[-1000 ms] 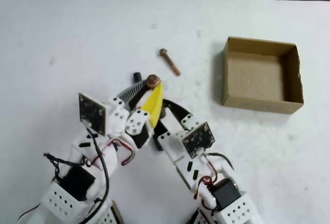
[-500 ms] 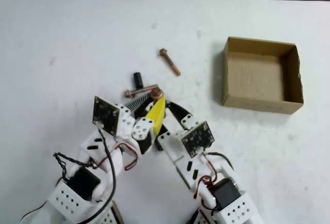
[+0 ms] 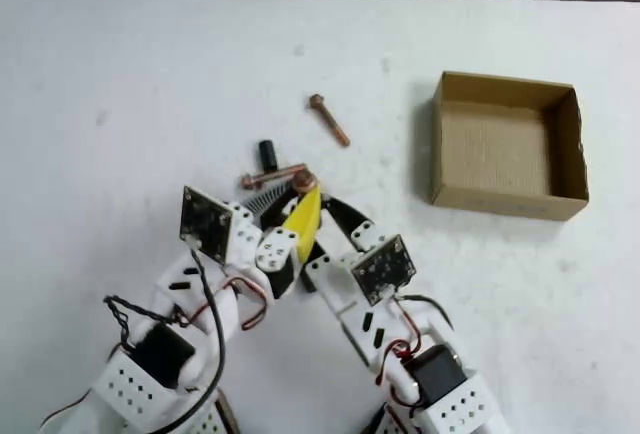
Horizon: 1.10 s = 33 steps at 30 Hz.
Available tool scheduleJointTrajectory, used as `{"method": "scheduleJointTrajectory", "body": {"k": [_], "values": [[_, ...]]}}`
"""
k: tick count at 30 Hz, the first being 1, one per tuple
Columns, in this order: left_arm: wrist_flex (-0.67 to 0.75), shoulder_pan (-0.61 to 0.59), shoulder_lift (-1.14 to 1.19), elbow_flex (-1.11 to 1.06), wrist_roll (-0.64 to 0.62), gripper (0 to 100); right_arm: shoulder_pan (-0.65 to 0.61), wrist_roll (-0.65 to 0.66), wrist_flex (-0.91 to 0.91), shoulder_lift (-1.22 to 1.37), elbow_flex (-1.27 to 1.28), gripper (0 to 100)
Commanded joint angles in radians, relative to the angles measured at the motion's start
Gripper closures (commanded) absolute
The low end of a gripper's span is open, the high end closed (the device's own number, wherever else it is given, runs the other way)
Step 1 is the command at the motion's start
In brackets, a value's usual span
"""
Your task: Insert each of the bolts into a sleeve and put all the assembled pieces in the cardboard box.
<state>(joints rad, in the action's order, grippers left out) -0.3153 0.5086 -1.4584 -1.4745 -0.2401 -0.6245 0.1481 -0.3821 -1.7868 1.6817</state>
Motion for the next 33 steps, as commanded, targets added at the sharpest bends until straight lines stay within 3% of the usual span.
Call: {"method": "scheduleJointTrajectory", "body": {"k": [1, 8, 13, 24, 33], "values": [[0.005, -0.021, -0.001, 0.0, 0.014, 98, -0.002, 0.014, 0.002, -0.013, 0.003, 98.1], [-0.037, -0.021, -0.001, 0.0, 0.014, 97, -0.002, 0.014, 0.001, -0.013, 0.003, 98.1], [-0.052, -0.021, -0.001, 0.0, 0.015, 86, -0.002, 0.014, 0.001, -0.013, 0.005, 98.1], [-0.043, -0.125, -0.001, 0.006, 0.009, 77, -0.002, 0.014, 0.001, -0.013, 0.005, 98.1], [0.0, -0.12, -0.001, 0.008, 0.012, 75, -0.002, 0.014, 0.001, -0.013, 0.005, 98.1]]}}
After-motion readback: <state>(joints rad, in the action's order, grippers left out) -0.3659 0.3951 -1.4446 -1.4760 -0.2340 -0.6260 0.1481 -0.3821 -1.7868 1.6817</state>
